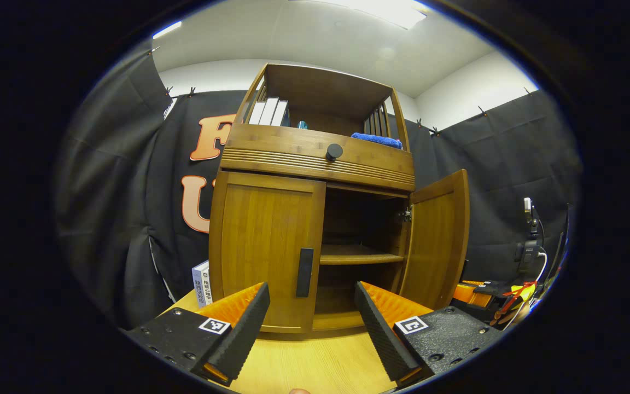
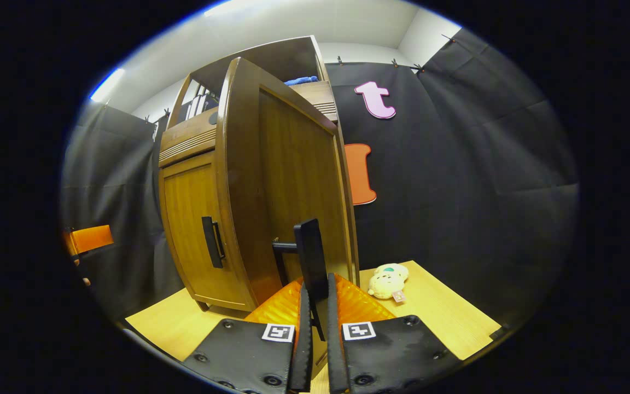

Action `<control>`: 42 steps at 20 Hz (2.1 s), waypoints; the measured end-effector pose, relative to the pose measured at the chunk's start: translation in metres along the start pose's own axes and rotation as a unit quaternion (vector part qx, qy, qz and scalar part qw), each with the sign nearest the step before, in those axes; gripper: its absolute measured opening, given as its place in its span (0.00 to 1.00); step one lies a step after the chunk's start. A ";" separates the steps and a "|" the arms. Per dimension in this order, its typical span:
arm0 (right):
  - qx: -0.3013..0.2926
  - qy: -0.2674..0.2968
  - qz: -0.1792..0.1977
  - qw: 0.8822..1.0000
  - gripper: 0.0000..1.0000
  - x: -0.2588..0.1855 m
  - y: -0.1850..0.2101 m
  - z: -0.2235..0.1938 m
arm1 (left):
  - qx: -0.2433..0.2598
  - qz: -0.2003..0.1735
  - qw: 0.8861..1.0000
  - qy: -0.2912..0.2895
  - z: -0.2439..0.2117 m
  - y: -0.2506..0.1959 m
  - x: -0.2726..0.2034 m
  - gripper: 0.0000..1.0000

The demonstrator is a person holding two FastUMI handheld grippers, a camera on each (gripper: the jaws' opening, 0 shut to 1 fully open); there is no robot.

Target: Open the right door of the double-door shoe cabinet with the right hand, and open the left door with the left hand.

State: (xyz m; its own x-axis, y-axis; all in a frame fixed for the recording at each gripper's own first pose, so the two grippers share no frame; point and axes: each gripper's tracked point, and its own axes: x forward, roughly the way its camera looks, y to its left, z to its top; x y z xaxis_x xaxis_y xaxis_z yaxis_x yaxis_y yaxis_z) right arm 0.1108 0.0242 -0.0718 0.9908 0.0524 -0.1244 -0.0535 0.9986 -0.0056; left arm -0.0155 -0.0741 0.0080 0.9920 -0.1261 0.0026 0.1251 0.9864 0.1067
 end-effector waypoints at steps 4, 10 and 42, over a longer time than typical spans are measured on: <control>-0.010 -0.007 -0.027 1.000 0.12 -0.006 -0.025 0.002 | 0.002 0.004 1.000 0.002 -0.001 -0.001 0.002 0.98; 0.004 -0.011 -0.025 1.000 0.05 -0.008 -0.051 0.004 | 0.009 0.008 1.000 0.002 -0.001 -0.009 0.006 0.94; -0.005 -0.079 -0.087 0.993 0.74 -0.061 -0.139 0.033 | 0.076 0.057 0.995 0.018 -0.058 0.012 0.146 0.92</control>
State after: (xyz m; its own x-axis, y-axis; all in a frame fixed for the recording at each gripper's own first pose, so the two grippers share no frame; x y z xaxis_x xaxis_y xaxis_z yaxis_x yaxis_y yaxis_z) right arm 0.0617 -0.1170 -0.0311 0.9922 -0.1194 0.0361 0.1203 0.9924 -0.0240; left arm 0.1320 -0.0749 -0.0481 0.9999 -0.0080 -0.0127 0.0110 0.9661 0.2578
